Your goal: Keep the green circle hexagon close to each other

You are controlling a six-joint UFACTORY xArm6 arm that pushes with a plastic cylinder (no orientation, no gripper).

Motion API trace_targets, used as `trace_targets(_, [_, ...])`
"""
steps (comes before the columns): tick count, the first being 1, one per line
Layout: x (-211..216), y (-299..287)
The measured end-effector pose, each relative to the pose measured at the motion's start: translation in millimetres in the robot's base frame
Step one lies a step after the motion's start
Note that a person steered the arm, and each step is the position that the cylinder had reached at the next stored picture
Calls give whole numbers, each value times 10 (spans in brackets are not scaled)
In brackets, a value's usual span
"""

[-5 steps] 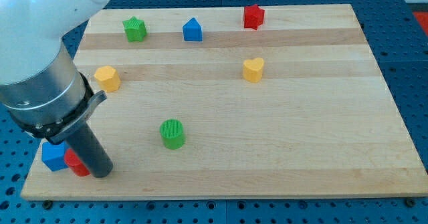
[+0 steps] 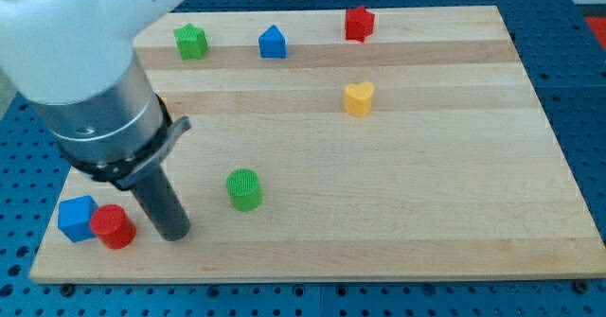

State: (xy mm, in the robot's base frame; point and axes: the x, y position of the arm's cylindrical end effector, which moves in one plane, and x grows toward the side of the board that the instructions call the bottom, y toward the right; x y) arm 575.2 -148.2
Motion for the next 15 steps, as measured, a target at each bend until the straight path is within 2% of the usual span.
trace_targets(1, [0,272])
trace_targets(2, [-172,478])
trace_targets(6, [-1472,1025])
trace_targets(7, [-1554,867])
trace_targets(8, [-1196,229])
trace_targets(9, [-1100,-571])
trace_targets(10, [-1260,-1290])
trace_targets(11, [-1983,-1124])
trace_targets(12, [-1906,-667])
trace_targets(13, [-1952,-750])
trace_targets(14, [-2034,-1272])
trace_targets(15, [-1812,-1296])
